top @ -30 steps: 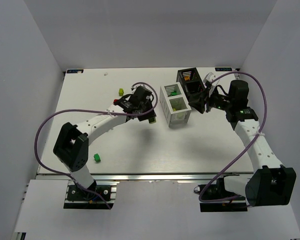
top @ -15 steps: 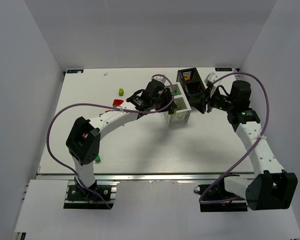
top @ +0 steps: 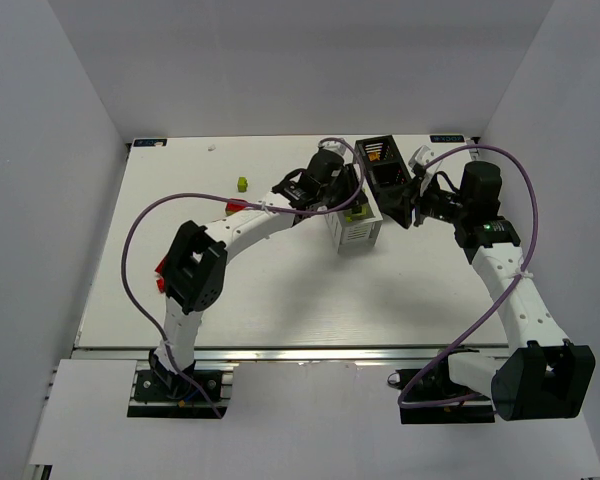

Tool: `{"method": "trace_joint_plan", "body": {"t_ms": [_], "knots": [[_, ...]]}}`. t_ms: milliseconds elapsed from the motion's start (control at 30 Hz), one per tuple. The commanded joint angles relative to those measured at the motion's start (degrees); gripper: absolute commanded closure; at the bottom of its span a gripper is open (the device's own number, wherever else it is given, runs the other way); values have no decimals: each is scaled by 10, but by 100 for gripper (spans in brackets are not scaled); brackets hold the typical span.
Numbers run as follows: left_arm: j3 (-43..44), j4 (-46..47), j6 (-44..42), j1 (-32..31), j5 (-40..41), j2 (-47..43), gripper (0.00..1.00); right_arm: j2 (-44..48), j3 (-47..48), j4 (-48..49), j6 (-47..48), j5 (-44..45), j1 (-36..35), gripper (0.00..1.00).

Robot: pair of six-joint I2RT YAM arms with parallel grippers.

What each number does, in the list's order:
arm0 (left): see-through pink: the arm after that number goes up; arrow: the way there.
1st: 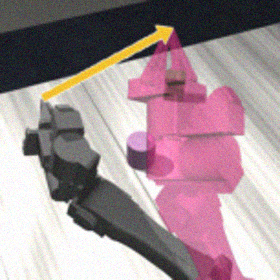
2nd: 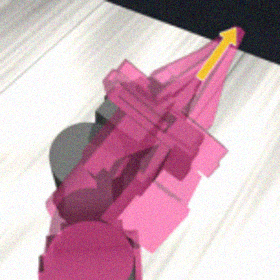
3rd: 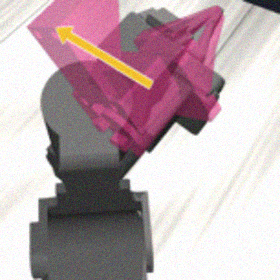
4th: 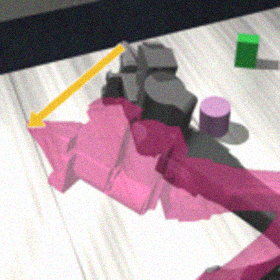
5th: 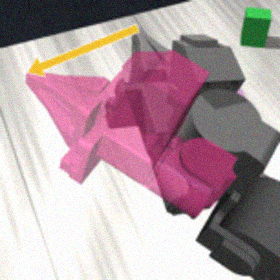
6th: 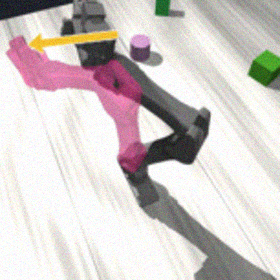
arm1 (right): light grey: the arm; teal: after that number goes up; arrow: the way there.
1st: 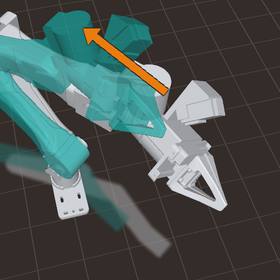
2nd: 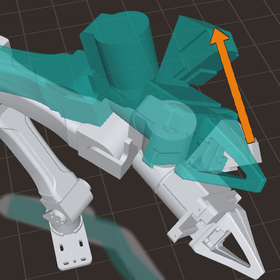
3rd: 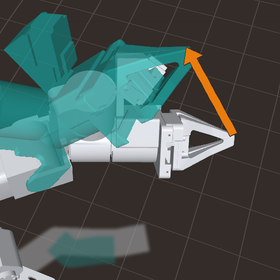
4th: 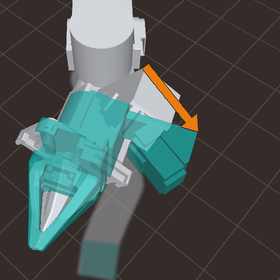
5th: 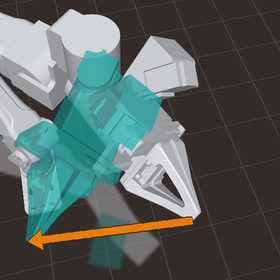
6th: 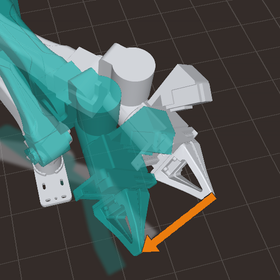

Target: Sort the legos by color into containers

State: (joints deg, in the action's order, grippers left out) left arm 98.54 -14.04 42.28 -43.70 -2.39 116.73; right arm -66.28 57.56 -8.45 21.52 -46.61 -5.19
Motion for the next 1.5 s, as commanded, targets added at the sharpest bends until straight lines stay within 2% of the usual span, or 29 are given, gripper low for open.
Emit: {"method": "trace_joint_plan", "body": {"t_ms": [0, 267, 667, 833, 933, 967, 1033, 1100, 1133, 1200, 1233, 1267, 1367, 1467], "knots": [[32, 7, -10, -2, -2, 3, 60, 6, 19, -6, 6, -1, 4, 49], [40, 4, -18, -2, 10, 4, 41, 0, 24, -8, 7, -4, 4, 48], [43, 0, -33, -2, 16, -11, 41, -3, 26, -10, 9, -3, 5, 48], [32, -24, -68, 5, 98, -77, 45, -3, 26, -24, 41, -15, 5, 48], [-27, -33, -69, 26, 121, -147, 52, -9, 29, -64, 85, -81, 4, 44], [-73, -37, -60, 34, 134, -168, 54, -11, 29, -86, 118, -95, 2, 42], [-127, -42, -49, 62, 138, -238, 56, -16, 35, -113, 156, -105, -16, 38], [-220, -46, -27, 83, 140, -291, 57, -31, 46, -153, 202, -98, -34, 37], [-251, -49, -20, 105, 140, -344, 56, -38, 59, -162, 213, -90, -56, 36], [-333, -64, -2, 134, 146, -396, 49, -66, 74, -192, 243, -78, -82, 35], [-354, -75, 5, 142, 154, -422, 43, -76, 91, -199, 251, -61, -112, 33], [-373, -98, 15, 147, 163, -467, 31, -97, 99, -205, 261, -51, -127, 30], [-425, -145, 33, 155, 207, -540, 17, -138, 134, -203, 279, -12, -180, 28], [-460, -178, 53, 158, 231, -582, 16, -183, 178, -158, 219, 30, -213, 28]]}}
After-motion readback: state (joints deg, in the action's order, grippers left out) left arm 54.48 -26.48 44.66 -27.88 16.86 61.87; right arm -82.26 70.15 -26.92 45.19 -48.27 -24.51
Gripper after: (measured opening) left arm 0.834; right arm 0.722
